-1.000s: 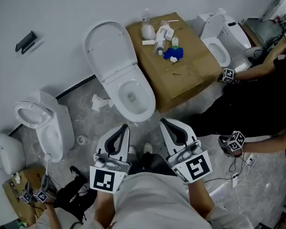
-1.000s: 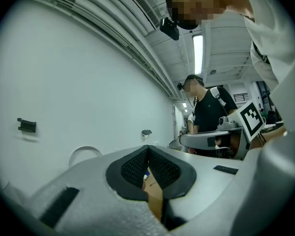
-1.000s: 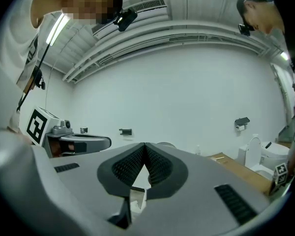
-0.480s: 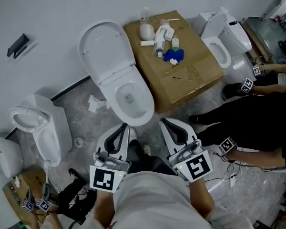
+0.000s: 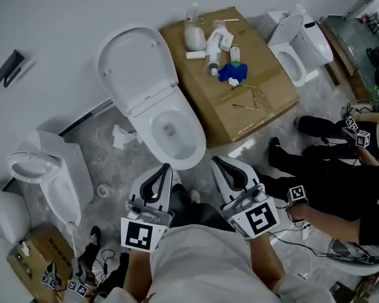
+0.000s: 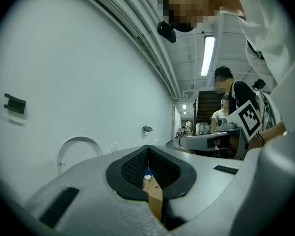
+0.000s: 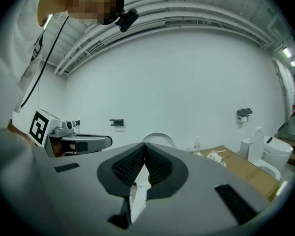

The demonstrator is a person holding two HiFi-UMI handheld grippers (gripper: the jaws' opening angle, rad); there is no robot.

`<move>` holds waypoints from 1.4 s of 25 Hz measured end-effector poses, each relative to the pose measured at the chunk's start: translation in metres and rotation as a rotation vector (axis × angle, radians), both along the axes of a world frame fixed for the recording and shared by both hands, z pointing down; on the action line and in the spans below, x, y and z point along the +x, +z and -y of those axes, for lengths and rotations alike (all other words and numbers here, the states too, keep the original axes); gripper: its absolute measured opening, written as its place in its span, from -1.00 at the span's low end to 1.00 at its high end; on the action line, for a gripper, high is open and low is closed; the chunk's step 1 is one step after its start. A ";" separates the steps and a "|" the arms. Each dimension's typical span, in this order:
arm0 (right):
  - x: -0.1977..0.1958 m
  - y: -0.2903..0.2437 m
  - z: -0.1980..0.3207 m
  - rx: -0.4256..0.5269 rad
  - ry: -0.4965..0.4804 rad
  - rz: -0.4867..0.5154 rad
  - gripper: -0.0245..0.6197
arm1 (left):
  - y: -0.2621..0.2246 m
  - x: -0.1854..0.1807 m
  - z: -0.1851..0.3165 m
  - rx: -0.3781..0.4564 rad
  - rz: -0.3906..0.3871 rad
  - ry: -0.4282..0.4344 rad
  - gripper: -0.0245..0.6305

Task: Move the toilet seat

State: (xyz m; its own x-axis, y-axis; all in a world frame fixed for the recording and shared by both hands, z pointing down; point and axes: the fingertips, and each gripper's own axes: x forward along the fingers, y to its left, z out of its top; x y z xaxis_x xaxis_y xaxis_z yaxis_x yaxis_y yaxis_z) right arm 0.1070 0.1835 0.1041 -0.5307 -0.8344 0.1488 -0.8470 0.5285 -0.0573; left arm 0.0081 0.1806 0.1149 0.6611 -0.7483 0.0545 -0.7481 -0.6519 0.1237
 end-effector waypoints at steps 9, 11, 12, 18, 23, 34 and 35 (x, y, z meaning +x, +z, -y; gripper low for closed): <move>-0.011 0.042 0.043 -0.081 0.031 -0.047 -0.88 | 0.039 -0.019 0.050 -0.050 -0.021 0.035 -0.89; -0.011 0.053 0.050 -0.101 0.040 -0.068 -0.88 | 0.050 -0.022 0.058 -0.081 -0.024 0.041 -0.89; -0.011 0.058 0.053 -0.109 0.045 -0.076 -0.88 | 0.055 -0.024 0.062 -0.080 -0.020 0.044 -0.89; -0.011 0.094 0.072 -0.174 0.037 -0.097 -0.88 | 0.092 -0.029 0.083 -0.106 -0.012 0.028 -0.89; -0.004 0.130 0.081 -0.233 0.014 -0.096 -0.88 | 0.125 -0.028 0.092 -0.160 0.005 -0.003 -0.89; 0.020 0.224 0.087 -0.382 -0.010 -0.114 -0.87 | 0.208 -0.026 0.109 -0.264 0.035 -0.056 -0.89; 0.023 0.231 0.088 -0.391 -0.006 -0.111 -0.87 | 0.216 -0.024 0.108 -0.274 0.038 -0.055 -0.88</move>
State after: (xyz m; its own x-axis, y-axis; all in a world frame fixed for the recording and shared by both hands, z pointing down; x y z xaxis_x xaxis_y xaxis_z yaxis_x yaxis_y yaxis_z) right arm 0.1297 0.0957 0.3348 -0.4983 -0.7004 0.5110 -0.8562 0.4902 -0.1629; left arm -0.0157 0.0725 0.3307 0.6136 -0.7367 0.2842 -0.7889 -0.5564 0.2609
